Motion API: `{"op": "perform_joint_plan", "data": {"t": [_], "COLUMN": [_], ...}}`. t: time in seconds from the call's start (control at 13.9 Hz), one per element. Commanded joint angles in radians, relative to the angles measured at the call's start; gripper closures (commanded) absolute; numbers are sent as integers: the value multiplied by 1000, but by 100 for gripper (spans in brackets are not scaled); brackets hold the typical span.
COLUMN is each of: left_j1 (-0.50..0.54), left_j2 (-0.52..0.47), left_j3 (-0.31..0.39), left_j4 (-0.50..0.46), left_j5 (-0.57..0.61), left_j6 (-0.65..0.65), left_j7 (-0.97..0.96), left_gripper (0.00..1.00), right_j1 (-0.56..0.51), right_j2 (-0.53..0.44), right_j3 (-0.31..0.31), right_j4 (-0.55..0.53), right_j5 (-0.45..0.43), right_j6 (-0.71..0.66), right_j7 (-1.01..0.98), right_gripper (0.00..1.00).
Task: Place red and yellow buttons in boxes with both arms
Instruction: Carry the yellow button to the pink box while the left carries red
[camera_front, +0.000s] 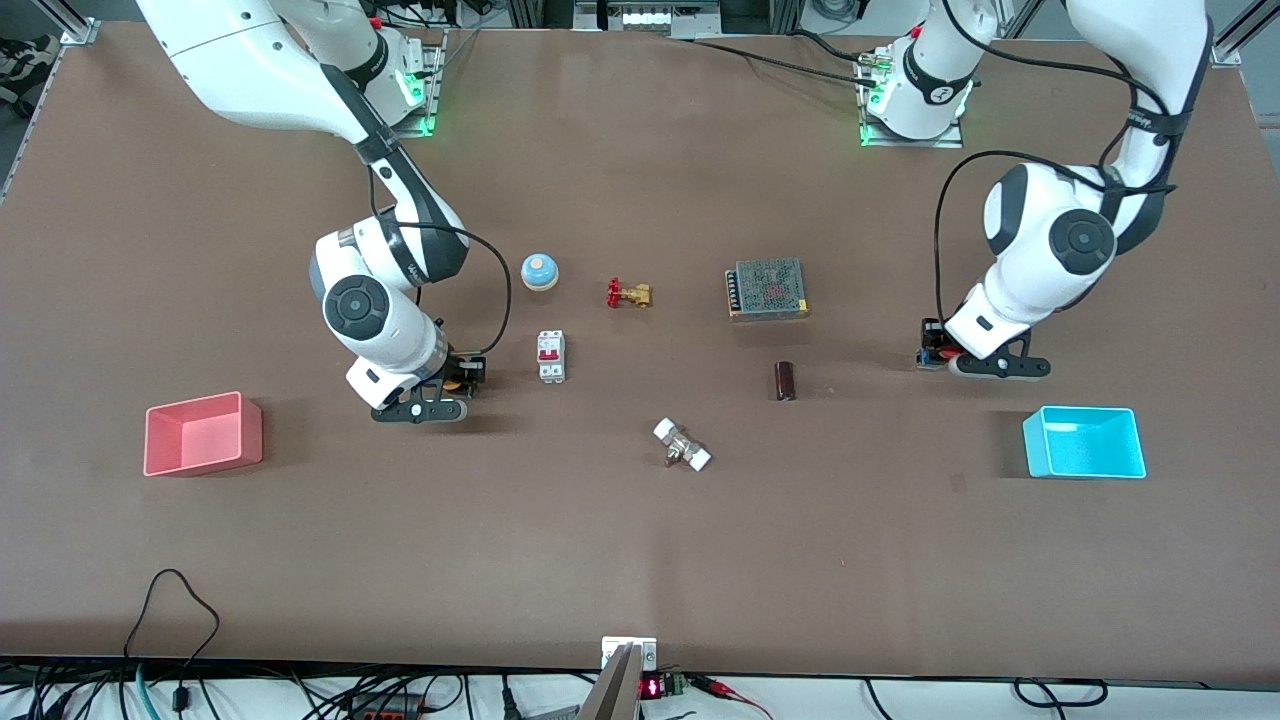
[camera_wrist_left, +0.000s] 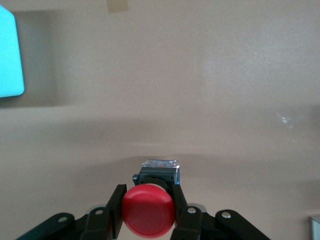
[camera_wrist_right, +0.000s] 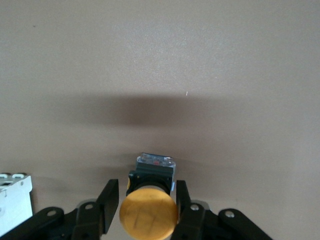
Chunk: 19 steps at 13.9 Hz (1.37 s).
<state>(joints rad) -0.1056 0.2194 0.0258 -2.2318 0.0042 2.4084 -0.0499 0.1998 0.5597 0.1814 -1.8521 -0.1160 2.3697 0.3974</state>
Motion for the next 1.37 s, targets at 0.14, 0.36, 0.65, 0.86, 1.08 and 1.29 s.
{"op": "perform_joint_plan", "data": {"t": [0.14,0.36,0.65,0.86,1.08,1.29], "left_j1": [4,7,47,121,178,247], "left_j2": [-8,-6,20,87,167,257], "left_j3": [3,12,16,13,13,13], "left_j4": [129,176,253,322,385,414], "left_j5": [46,141,304,377,385,384], "left_j6": [-172,-213,-238,-226,-169,4], "left_j7": [-1,-2,1,28,67,74], "left_gripper": [62,62,62,62,62,61], "right_j1": [-2,-2,-84,-190,-320,-471], "right_j2": [-4,-4,-128,-227,-248,-193], "right_j3": [1,1,0,0,-5,-6], "right_j4": [-7,-7,10,75,115,142], "right_j5": [-18,-18,-10,-1,5,50], "right_j6": [5,3,-99,-243,-242,-204], "right_j7": [14,12,-64,-210,-387,-612], "right_gripper": [62,64,69,71,71,71]}}
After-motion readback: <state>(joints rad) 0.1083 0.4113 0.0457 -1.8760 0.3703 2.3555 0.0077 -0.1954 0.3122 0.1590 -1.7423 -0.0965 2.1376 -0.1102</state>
